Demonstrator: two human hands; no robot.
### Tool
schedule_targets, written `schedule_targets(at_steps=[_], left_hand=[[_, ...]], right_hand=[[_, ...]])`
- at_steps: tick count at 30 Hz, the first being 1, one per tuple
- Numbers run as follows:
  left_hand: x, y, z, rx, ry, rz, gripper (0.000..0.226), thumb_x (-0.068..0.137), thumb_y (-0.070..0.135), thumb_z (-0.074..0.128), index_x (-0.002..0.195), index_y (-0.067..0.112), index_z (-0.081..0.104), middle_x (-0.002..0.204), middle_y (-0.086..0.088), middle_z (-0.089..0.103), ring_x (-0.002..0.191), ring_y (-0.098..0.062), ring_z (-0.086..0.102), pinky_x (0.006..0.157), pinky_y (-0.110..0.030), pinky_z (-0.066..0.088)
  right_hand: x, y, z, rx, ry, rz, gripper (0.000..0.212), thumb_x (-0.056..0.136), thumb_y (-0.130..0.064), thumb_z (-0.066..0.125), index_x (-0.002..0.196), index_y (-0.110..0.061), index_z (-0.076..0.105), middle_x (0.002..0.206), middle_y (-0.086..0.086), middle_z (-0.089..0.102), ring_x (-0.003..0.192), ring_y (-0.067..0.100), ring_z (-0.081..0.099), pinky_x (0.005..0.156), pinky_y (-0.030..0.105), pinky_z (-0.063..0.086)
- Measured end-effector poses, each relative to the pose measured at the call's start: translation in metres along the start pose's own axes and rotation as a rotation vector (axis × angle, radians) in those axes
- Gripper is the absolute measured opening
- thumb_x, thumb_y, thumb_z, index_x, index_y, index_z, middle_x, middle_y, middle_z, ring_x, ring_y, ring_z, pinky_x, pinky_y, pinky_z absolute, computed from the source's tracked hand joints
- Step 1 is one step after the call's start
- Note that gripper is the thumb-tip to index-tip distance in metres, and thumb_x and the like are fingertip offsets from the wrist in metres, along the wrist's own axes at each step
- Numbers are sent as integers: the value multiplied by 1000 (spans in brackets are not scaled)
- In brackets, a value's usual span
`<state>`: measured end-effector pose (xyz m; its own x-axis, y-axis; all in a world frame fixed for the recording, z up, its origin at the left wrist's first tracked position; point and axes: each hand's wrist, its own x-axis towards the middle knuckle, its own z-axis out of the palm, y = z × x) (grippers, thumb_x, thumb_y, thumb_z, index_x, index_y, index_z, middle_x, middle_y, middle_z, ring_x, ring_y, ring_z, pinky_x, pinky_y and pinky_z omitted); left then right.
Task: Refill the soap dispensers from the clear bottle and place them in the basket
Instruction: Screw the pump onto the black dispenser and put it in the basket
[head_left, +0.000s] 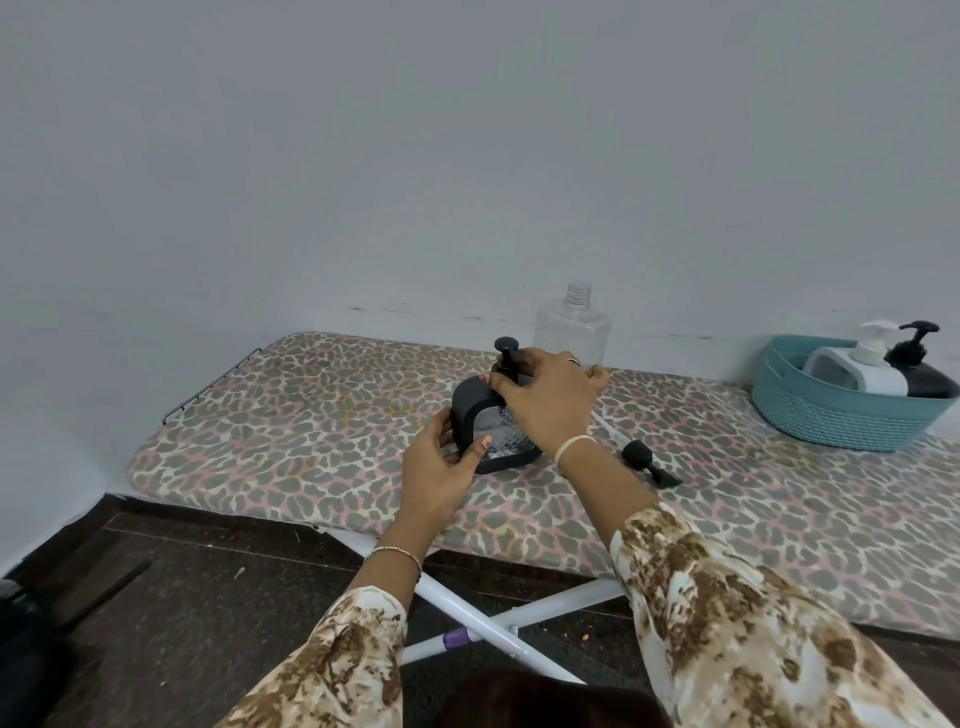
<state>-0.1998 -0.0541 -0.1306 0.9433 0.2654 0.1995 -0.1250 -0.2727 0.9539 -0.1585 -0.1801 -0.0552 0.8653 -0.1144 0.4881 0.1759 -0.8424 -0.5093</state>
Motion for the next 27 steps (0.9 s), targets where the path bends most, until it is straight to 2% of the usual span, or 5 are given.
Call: schedule_targets(at_steps=[6,10,16,20,27], left_hand=[[1,-2,-1,-9,-17,-9,68,85,20,74,143,9,42,136,-8,56,121,-16,54,95,-20,44],[-2,1,-4,-59,-53,-25,67,86,16,72,145,9,40,138,-5,54,119,-9,51,98,-19,41],[-11,7,-5,-162,-103,-62,64,86,7,70,142,8,41,134,-3,53,123,-12,50,103,-26,44],[-23,13,1,-214,-132,-82,63,83,8,73,139,10,44,135,-7,56,127,-19,52,106,-41,45],[-33,42,40,-256,-241,-29,53,84,8,72,132,12,50,123,1,59,119,-15,55,102,-37,49]], right_hand=[[0,0,0,-2,-39,-4,42,80,-63,59,110,-34,67,102,-8,71,111,16,53,86,38,19],[3,12,-7,222,-225,-61,47,78,-59,65,116,-31,66,110,-10,70,111,15,59,98,43,34],[0,23,-40,419,-484,-130,57,75,-28,81,126,-12,60,124,2,64,115,15,57,96,23,40],[4,39,-65,407,-589,-129,62,74,-20,82,130,-13,56,126,1,60,117,13,52,95,26,38],[11,92,-114,664,-709,33,62,75,0,78,131,-8,53,121,5,66,115,17,61,94,28,51]])
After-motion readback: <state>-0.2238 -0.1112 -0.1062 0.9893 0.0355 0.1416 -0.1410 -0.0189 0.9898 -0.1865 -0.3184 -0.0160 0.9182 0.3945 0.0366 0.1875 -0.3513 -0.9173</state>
